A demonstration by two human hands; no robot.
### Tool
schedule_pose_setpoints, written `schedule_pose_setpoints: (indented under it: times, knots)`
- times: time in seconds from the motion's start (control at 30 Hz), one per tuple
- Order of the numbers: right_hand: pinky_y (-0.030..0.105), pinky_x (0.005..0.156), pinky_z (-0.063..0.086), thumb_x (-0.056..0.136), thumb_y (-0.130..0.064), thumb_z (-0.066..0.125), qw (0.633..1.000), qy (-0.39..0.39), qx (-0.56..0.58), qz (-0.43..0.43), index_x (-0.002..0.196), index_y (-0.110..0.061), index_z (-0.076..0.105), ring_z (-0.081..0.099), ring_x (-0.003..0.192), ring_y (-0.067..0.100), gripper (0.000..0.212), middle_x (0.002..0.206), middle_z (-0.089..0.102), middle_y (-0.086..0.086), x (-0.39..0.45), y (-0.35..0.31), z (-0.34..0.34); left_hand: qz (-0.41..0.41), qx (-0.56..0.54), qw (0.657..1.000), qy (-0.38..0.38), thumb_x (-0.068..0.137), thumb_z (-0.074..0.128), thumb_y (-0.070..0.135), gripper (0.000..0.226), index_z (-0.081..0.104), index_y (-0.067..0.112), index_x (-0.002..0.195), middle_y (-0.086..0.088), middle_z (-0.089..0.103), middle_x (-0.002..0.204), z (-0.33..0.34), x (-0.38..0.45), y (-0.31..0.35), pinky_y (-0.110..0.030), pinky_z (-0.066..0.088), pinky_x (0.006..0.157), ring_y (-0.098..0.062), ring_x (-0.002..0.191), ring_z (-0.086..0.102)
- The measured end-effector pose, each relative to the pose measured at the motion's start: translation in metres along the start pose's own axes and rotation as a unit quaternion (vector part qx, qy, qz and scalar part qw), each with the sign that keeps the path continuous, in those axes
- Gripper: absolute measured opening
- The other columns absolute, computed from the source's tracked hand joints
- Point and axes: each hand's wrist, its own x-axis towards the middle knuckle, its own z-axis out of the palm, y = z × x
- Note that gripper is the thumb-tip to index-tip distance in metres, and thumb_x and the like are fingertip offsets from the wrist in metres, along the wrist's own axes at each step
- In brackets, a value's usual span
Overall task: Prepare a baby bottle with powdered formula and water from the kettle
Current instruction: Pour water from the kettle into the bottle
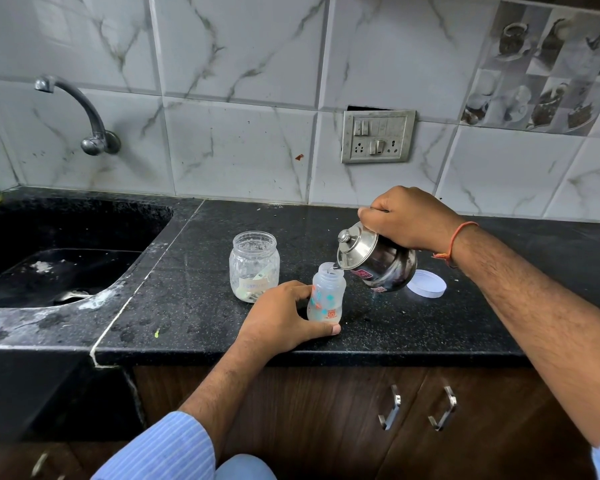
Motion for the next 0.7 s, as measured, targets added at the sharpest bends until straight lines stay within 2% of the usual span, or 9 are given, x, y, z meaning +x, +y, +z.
schedule_pose_setpoints:
  times: [0.13, 0.37, 0.57, 0.7]
  knots:
    - [0.033, 0.053, 0.026, 0.1, -0.038, 0.057, 1.0, 0.001, -0.004, -0.001, 0.05, -0.015, 0.039, 0.035, 0.052, 0.019, 0.057, 0.05, 0.04, -0.001, 0.0007, -0.0001, -0.0001, -0.001, -0.001, 1.0, -0.001, 0.061, 0.08, 0.086, 0.078, 0.079, 0.043, 0.125, 0.024, 0.072, 0.118, -0.0002, 0.0003, 0.0001, -0.033, 0.058, 0.099, 0.003, 0.111, 0.066]
    - [0.035, 0.053, 0.026, 0.1, -0.038, 0.056, 1.0, 0.004, -0.018, -0.005, 0.051, -0.014, 0.039, 0.036, 0.053, 0.021, 0.057, 0.052, 0.042, 0.002, 0.0009, -0.0017, -0.0006, 0.002, -0.007, 1.0, 0.004, 0.063, 0.084, 0.083, 0.07, 0.08, 0.045, 0.122, 0.025, 0.071, 0.114, 0.001, -0.0003, -0.0008, -0.027, 0.056, 0.093, 0.006, 0.107, 0.066]
    - [0.035, 0.053, 0.027, 0.1, -0.039, 0.056, 1.0, 0.003, -0.024, -0.006, 0.052, -0.014, 0.041, 0.038, 0.054, 0.021, 0.056, 0.054, 0.045, 0.003, 0.0012, -0.0026, -0.0013, 0.002, -0.004, 1.0, -0.002, 0.057, 0.076, 0.09, 0.08, 0.079, 0.045, 0.124, 0.025, 0.072, 0.116, 0.0007, 0.0, -0.0001, -0.029, 0.057, 0.096, 0.005, 0.109, 0.066]
    - [0.034, 0.053, 0.027, 0.1, -0.038, 0.056, 1.0, 0.003, -0.023, -0.006, 0.052, -0.014, 0.039, 0.036, 0.053, 0.02, 0.056, 0.051, 0.041, 0.001, 0.001, -0.0037, -0.0018, -0.001, 0.002, 1.0, 0.004, 0.056, 0.075, 0.091, 0.08, 0.08, 0.046, 0.122, 0.026, 0.07, 0.109, 0.0019, 0.0005, -0.0011, -0.022, 0.051, 0.085, 0.007, 0.103, 0.065]
